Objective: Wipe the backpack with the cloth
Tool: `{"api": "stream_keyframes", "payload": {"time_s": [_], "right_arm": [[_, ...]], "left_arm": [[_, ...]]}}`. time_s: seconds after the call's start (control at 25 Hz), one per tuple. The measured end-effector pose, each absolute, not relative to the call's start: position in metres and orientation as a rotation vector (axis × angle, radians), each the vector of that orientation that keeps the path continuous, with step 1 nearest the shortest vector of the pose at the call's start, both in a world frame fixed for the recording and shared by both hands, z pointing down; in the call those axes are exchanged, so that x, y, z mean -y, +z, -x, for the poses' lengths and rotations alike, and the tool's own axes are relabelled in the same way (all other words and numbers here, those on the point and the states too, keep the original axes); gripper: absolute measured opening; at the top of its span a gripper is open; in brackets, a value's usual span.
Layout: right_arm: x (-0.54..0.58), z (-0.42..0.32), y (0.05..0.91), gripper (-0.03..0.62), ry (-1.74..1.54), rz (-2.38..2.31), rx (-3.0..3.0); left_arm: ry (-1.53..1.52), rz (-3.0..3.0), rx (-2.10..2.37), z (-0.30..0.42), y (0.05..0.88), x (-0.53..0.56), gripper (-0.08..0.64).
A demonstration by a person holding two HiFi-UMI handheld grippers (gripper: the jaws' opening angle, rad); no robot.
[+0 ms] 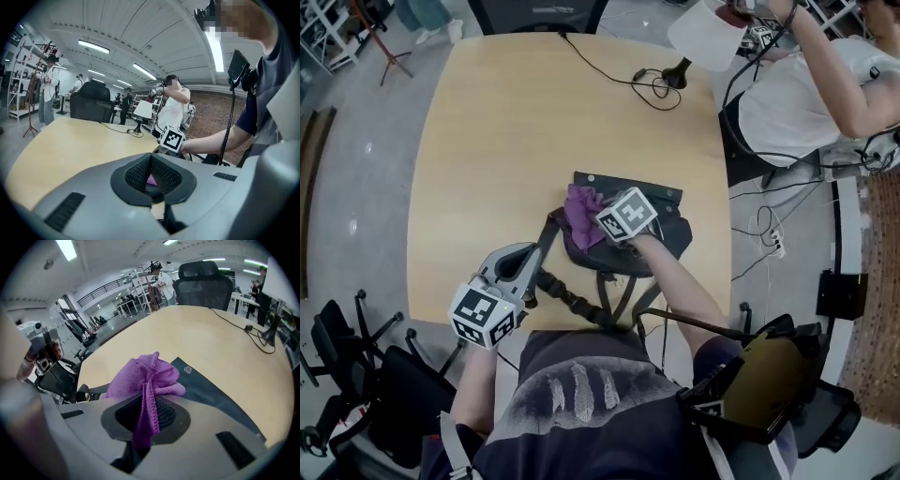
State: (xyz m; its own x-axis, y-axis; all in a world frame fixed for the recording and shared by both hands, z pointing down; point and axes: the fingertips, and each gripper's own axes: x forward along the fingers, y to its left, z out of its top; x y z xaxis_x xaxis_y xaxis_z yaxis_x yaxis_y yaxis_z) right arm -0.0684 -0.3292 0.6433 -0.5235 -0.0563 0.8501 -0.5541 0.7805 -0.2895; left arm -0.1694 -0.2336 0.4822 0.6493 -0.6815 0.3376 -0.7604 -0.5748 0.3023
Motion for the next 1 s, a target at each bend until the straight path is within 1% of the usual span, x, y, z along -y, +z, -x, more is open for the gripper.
{"api": "stream_keyframes", "payload": {"time_s": [0.2, 0.36, 0.52, 0.64, 1.0], "right_arm": [[0.330, 0.048, 0.642, 0.029, 0.532, -0.461, 2.025], [0.333, 0.024, 0.643, 0.031, 0.501, -0.497, 2.003], [0.341, -0.028, 0.648, 0.029, 0.469, -0.570, 1.906], [0.344, -0.065, 0.651, 0.031, 0.521, -0.614, 1.884], [0.356, -0.136, 0.646, 0.029, 0.486, -0.706, 1.797]], "left_arm": [[0.275, -2.469, 1.099, 0.153, 0.481, 0.233, 0.009], [0.284, -2.483, 1.088, 0.144, 0.478, 0.232, 0.009], [0.295, -2.487, 1.077, 0.136, 0.478, 0.231, 0.008], [0.304, -2.493, 1.060, 0.128, 0.477, 0.231, 0.009], [0.323, -2.522, 1.042, 0.109, 0.473, 0.231, 0.009]]}}
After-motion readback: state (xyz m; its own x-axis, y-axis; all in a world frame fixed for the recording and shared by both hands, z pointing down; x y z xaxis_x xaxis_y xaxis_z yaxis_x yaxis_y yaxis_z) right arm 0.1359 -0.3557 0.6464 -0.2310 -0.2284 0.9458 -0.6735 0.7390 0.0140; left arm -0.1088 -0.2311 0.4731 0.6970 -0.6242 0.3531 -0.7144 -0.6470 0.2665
